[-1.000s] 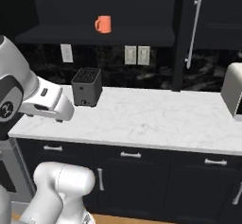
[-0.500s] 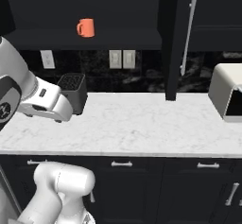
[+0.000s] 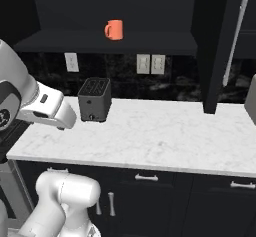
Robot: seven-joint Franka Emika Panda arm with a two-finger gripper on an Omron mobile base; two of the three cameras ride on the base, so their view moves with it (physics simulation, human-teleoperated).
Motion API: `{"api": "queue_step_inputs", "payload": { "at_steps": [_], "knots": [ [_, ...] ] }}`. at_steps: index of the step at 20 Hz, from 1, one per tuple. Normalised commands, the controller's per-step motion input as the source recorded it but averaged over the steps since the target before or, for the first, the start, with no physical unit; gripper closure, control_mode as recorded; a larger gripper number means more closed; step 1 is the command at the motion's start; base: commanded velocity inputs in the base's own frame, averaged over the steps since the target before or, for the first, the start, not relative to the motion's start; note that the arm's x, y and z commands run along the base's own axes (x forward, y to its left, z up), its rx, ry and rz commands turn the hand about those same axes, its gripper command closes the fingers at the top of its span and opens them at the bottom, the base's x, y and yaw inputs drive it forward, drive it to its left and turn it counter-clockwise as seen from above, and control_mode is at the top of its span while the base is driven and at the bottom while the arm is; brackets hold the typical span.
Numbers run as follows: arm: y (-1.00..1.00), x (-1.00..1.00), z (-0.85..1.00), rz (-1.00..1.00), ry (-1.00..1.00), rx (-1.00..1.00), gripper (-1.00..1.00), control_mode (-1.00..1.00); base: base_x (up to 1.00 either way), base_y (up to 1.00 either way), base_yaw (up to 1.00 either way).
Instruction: Gather all objects into one cabinet and sort the glasses and bowls to opposite sides.
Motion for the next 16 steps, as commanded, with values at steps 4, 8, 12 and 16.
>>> {"api": "queue_step_inputs", "payload": {
  "at_steps": [4,8,12,16],
  "knots": [
    [0.0,0.0,0.0,0.0,0.0,0.0,-1.0,1.0,0.04,0.28,0.21],
    [0.0,0.0,0.0,0.0,0.0,0.0,-1.0,1.0,0.34,0.05,0.04],
    [0.0,0.0,0.0,0.0,0.0,0.0,-1.0,1.0,0.46,0.0,0.01],
    [0.0,0.0,0.0,0.0,0.0,0.0,-1.0,1.0,0.42,0.0,0.0]
  ]
}}
